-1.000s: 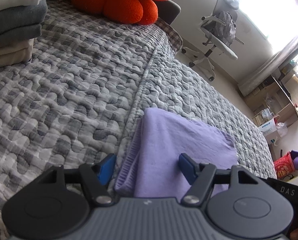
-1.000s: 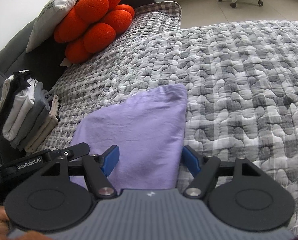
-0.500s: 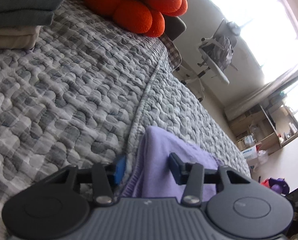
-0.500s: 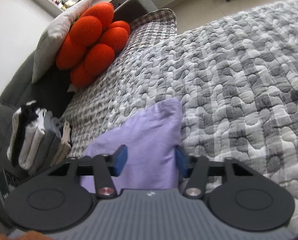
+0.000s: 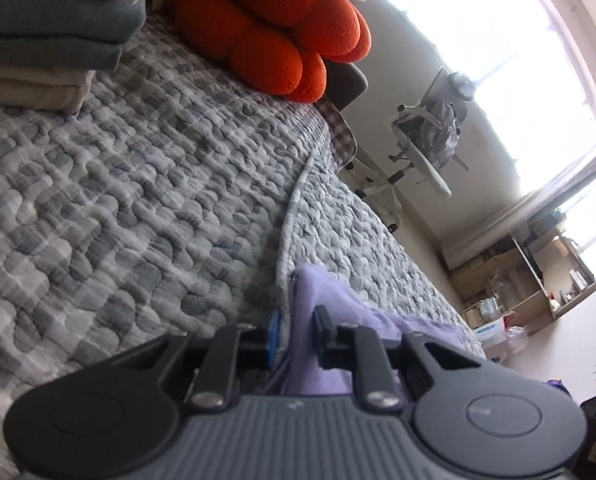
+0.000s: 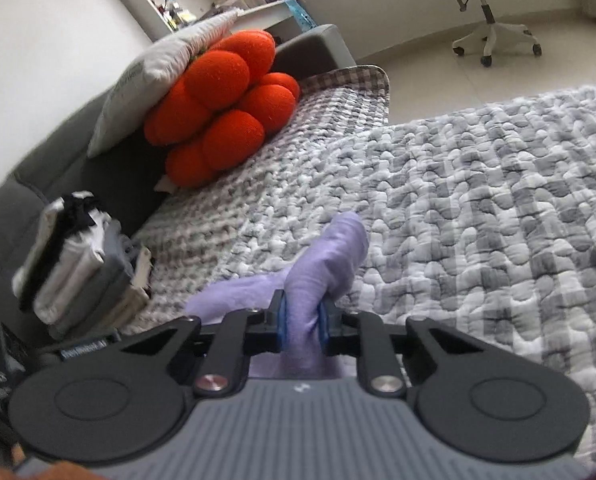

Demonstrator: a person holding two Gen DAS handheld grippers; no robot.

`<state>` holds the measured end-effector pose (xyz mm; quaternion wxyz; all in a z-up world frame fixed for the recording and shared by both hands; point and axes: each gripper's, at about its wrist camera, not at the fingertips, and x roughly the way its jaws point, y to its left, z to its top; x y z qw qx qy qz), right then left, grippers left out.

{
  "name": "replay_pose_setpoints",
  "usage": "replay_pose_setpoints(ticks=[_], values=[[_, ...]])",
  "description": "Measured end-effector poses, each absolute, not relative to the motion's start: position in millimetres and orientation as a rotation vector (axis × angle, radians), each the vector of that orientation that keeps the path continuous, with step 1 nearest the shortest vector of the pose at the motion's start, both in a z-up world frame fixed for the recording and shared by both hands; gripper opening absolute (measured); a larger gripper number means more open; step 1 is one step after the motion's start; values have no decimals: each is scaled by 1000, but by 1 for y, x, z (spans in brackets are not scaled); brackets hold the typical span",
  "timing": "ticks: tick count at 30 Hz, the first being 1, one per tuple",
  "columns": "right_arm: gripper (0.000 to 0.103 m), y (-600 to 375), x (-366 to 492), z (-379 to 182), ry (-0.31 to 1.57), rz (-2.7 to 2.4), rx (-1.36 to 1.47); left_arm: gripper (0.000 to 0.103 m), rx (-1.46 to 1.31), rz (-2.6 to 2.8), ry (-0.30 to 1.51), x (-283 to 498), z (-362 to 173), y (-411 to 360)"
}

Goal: Fold clothes
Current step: 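Pinch the folded lavender shirt with both grippers together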

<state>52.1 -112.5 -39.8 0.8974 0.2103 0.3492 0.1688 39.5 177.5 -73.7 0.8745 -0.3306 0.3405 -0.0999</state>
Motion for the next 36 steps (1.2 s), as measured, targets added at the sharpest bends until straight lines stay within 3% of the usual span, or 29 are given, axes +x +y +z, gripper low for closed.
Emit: replay_pose_setpoints(ticks=[9,15,36], values=[[15,-124,61,-53,787,278,390,38,-737,-253,669,37,-66,198],[20,-124,60,-55,801,290,397,53,-742,-277,735,46,-73,197],[28,-133,63,-62,817,305,479,51,-714,-406,784,69,-91,182]])
